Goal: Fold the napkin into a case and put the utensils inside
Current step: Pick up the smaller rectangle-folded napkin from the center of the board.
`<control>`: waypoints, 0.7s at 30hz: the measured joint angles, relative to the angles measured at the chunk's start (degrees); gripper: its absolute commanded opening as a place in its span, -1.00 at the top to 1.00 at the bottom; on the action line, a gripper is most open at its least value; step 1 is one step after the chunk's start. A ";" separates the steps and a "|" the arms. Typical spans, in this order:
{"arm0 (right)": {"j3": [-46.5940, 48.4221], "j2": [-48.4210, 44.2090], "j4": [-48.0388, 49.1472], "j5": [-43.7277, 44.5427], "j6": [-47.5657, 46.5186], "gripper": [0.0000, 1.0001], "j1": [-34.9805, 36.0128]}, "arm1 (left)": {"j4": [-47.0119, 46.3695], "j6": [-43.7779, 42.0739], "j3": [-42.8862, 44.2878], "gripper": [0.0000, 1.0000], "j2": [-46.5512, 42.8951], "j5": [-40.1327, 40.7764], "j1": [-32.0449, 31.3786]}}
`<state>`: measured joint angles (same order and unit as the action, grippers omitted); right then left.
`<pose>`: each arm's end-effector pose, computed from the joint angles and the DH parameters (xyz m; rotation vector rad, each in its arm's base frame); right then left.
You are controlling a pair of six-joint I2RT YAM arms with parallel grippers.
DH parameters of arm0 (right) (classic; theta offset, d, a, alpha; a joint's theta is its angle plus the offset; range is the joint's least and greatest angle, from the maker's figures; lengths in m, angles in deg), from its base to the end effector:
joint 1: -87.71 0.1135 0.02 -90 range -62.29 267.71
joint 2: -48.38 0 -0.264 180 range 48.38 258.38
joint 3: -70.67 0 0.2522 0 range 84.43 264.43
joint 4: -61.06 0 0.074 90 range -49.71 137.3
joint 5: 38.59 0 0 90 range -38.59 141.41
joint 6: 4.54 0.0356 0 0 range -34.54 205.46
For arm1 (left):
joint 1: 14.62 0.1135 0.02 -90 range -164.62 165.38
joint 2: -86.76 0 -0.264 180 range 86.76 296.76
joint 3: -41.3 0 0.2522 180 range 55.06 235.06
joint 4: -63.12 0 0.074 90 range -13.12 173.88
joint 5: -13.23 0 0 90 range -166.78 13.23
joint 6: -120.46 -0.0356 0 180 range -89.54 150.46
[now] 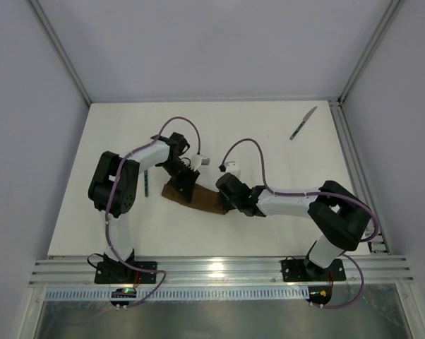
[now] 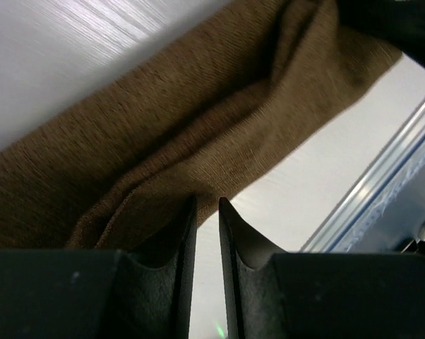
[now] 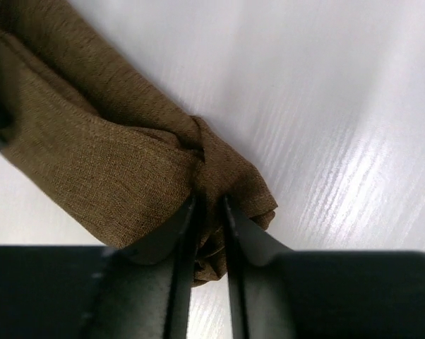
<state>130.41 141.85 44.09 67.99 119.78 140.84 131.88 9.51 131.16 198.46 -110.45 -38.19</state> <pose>0.1967 0.2453 0.1533 -0.2726 2.4203 0.3442 0.3135 -0.1583 0.1613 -1.1263 -2.7641 0.9028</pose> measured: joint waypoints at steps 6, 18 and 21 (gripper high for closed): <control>0.00 -1.64 -0.11 -4.09 -5.27 -0.14 -0.02 | -2.62 2.99 0.57 0.59 2.36 0.66 0.07; 0.96 -11.91 -2.08 -22.10 -16.52 -0.67 -10.25 | -3.61 5.53 3.52 0.53 4.63 -1.42 0.07; 2.16 -8.66 -0.17 -27.45 -19.91 -0.67 -14.47 | -4.20 5.57 4.94 0.53 5.33 -1.49 0.04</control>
<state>132.57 133.19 43.92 40.54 99.87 126.37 127.69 15.08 136.10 203.79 -111.93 -38.15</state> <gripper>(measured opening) 0.833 0.234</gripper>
